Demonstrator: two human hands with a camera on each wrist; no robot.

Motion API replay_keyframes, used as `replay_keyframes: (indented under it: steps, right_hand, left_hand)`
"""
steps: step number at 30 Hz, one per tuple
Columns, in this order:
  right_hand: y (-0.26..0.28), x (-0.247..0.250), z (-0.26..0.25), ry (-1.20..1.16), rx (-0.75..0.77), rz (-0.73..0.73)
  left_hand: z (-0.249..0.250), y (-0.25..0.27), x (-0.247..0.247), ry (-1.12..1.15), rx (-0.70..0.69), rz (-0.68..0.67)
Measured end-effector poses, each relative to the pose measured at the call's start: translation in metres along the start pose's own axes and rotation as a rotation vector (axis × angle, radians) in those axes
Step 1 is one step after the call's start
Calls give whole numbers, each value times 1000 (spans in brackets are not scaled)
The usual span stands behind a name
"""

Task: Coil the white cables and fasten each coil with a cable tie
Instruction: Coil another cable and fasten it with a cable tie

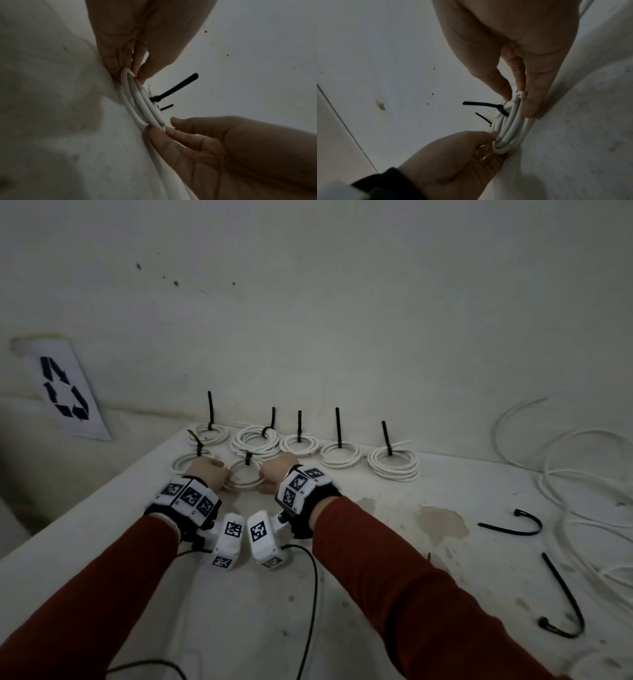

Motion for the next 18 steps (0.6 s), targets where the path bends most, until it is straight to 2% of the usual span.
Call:
replay_keyframes:
  steps: [3, 4, 7, 10, 11, 14, 18]
  right_hand:
    - [-7, -3, 2, -126, -72, 24]
    - [-2, -3, 2, -125, -98, -24]
    - [4, 6, 2, -126, -62, -17]
    - [20, 20, 18, -359, -119, -49]
    - [28, 24, 24, -350, -116, -46]
    - [64, 48, 59, -569, -202, -29]
    - [125, 98, 118, -588, -171, 85]
  left_hand:
    - [9, 0, -2, -171, -51, -57]
    - [9, -2, -3, -209, -63, -60]
    - [22, 7, -7, -267, -89, -90]
    - [39, 17, -13, -376, -176, -81]
    - [48, 21, -17, -385, -232, -49]
    - [76, 36, -36, -391, -395, -1]
    - [106, 61, -65, -470, -423, -7]
Point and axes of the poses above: each hand's wrist, its own y-axis away from the middle knuckle, its own x-axis out of the back of the hand, z = x × y, the point moved 6 cm from there along -y, towards the middle knuckle, and after that the axes turned 11 degrees about -x, right-handed, at the moved point
